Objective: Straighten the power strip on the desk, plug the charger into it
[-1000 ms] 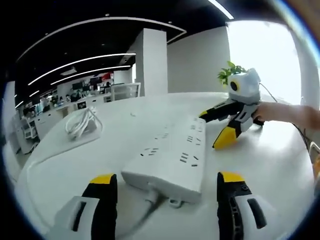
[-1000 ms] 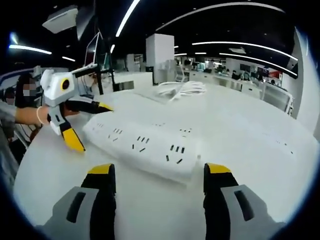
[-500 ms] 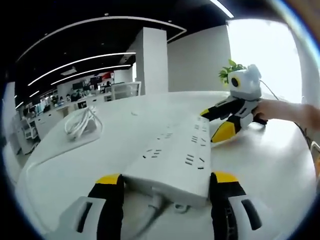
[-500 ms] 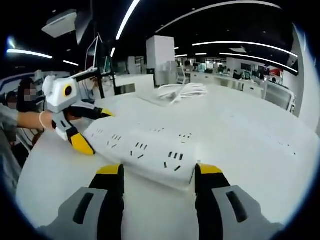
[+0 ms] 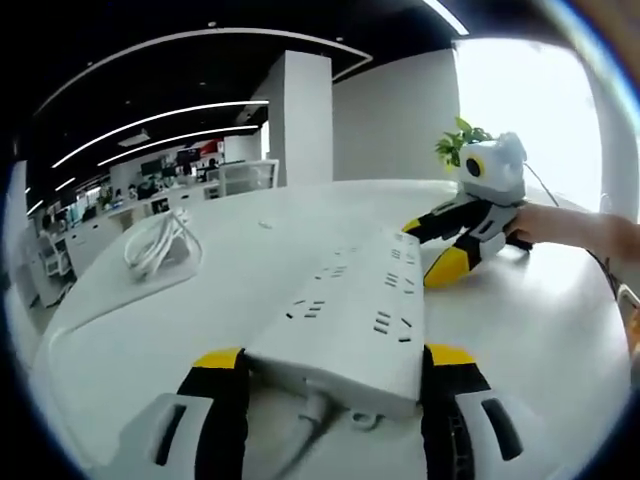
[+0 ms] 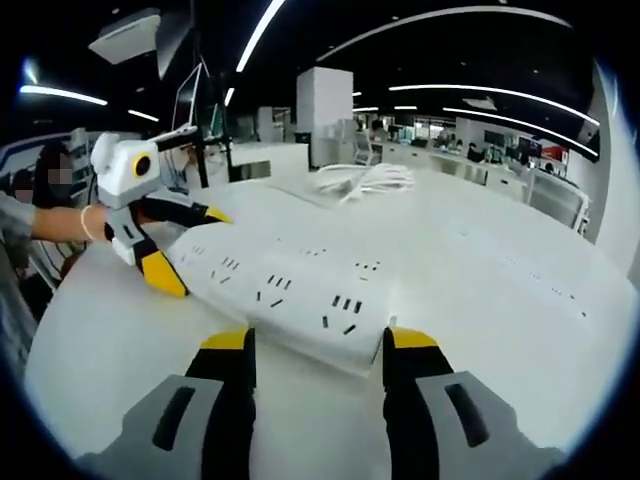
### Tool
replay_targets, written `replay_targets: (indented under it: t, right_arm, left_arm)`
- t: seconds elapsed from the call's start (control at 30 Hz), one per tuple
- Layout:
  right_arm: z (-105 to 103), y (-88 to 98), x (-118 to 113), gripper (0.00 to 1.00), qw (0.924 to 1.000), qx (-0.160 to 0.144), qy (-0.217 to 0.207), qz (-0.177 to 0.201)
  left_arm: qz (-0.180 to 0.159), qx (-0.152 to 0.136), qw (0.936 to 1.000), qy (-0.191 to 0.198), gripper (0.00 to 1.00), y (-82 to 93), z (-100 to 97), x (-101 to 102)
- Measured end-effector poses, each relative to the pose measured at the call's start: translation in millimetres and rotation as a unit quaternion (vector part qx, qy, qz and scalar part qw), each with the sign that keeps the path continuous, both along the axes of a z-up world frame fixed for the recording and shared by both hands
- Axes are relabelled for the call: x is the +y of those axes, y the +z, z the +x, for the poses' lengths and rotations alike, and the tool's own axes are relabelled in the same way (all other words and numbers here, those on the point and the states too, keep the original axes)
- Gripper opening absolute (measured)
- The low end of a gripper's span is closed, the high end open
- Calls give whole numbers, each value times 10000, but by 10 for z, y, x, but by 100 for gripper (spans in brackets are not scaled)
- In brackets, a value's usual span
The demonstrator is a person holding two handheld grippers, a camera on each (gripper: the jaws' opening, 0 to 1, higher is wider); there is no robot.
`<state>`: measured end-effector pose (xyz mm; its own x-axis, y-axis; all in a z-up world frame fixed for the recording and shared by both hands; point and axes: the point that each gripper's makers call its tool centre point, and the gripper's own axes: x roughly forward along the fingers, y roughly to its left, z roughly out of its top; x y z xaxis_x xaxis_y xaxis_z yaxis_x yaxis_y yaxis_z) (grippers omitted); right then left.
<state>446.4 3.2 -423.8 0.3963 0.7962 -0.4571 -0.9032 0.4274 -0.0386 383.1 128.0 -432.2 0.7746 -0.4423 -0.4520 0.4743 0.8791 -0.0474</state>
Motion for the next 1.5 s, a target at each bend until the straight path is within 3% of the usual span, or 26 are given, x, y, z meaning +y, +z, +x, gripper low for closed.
replay_targets:
  t: [0.57,1.5]
  right_arm:
    - [-56,-1,-112,45,9992,221,-329,85]
    - [-175,-30,-291,39,9973,203,-701,47]
  left_arm:
    - [88,173,9982,-575,70,-16,97,-13]
    - [221,307,9906,-1314,70,-55,157,-110]
